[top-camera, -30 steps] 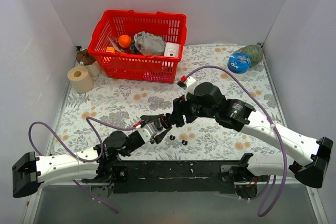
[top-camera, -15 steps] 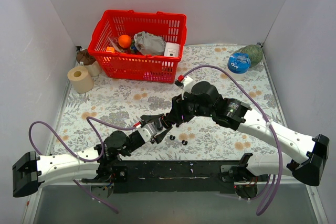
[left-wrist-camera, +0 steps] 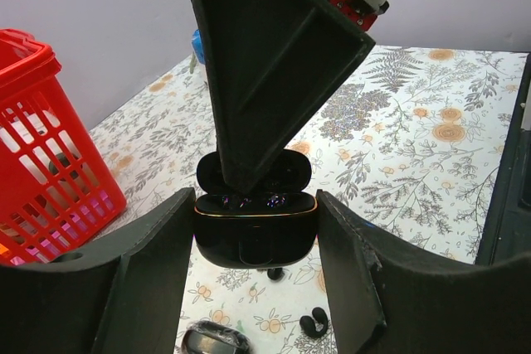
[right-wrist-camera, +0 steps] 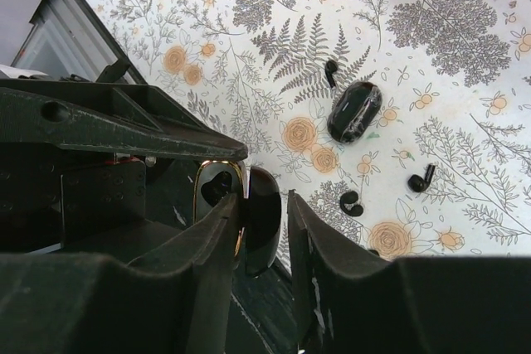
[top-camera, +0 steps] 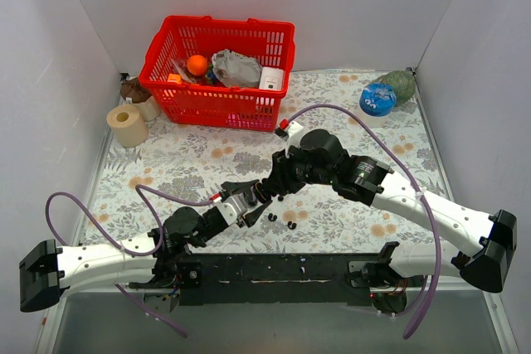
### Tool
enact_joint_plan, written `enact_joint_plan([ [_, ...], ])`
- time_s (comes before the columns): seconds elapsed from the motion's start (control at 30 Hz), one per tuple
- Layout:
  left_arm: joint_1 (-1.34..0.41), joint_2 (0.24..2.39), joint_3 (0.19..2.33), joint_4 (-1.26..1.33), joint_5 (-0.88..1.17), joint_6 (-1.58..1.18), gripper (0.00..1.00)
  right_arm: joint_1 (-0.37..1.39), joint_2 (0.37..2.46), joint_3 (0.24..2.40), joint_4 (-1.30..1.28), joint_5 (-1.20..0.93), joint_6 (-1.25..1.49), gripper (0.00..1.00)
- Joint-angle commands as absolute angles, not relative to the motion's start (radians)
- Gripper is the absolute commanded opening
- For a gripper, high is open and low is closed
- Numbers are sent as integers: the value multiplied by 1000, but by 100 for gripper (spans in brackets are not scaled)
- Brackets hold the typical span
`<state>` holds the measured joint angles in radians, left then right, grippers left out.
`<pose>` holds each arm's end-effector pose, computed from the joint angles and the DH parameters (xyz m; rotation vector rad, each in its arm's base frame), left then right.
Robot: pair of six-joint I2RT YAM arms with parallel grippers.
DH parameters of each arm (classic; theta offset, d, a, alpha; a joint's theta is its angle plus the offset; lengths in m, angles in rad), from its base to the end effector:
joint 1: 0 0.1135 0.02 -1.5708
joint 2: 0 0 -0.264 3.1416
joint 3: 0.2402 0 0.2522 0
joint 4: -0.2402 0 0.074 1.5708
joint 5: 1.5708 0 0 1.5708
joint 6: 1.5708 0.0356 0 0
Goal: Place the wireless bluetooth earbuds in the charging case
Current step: Adjust the charging case.
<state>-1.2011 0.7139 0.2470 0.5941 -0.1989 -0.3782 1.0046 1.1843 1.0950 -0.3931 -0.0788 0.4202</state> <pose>0.0695 -0.1599 0.2435 0.4564 1.4828 -1.1353 0.1408 0.2267 0.3451 -0.6821 2.0858 0.9332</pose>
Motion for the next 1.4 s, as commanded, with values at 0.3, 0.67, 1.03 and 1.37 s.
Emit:
enact_joint_plan([
  [0.3,-1204,692,245,608,-242,-417,6,1000,1169,1104,-414,-52,394,1],
  [0.67,-1206,641,270,511,-442,-567,98,1002,1121,1233,-529,8,210,1],
  [1.03,-1197,526,463,221,-30,-767,98,1101,1043,1262,-551,62,-165,1],
  [1.37,-964,695,624,93,547,-791,78,1140,1075,1374,-587,-41,-262,1],
])
